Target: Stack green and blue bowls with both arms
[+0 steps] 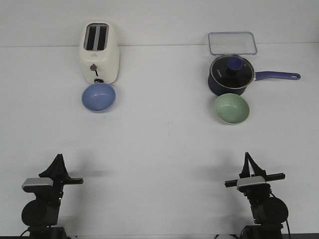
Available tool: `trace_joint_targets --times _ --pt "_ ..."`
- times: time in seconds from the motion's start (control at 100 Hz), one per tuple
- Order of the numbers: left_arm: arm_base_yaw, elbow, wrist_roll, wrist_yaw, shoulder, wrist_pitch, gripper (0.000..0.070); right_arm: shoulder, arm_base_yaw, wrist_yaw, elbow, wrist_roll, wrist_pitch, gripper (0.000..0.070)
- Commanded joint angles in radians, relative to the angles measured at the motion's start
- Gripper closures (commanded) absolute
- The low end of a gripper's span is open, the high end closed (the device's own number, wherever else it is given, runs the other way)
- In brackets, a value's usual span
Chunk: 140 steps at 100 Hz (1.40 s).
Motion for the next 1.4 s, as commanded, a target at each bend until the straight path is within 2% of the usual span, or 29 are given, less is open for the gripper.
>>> trace_joint_targets --times 0.0,0.82,0.92,1.07,1.2,1.26,1.32,1.39 --pt "0.002 -0.020 0.011 0.001 -0.001 0.011 0.0685 0.000 0.001 0.000 -0.002 -0.007 0.012 0.0700" --pt "0.002 -0.020 0.011 0.001 -0.001 0.011 0.0685 0.000 0.001 0.000 -0.002 -0.007 0.012 0.0700" --pt "0.002 -0.020 0.011 0.001 -0.001 0.011 0.0685 0.000 0.001 -0.005 -0.002 0.037 0.019 0.0700" --pt "0.002 -0.020 0.011 0.001 -0.001 0.011 0.0686 0.000 0.001 -0.003 -0.002 0.193 0.024 0.0700" --pt "0.002 -0.020 0.011 0.001 -0.001 0.011 0.0685 0.000 0.001 0.038 -0.002 0.479 0.026 0.0700" --pt "0.002 -0.020 0.011 0.001 -0.001 0.011 0.0685 0.000 0.001 0.070 0.006 0.573 0.016 0.0700" --pt "0.002 -0.020 0.011 0.001 -0.001 0.011 0.0685 0.000 0.000 0.081 0.035 0.628 -0.031 0.0700" --pt "0.002 -0.020 0.011 0.001 -0.001 0.011 0.0685 0.019 0.000 0.087 0.082 0.644 -0.084 0.0700"
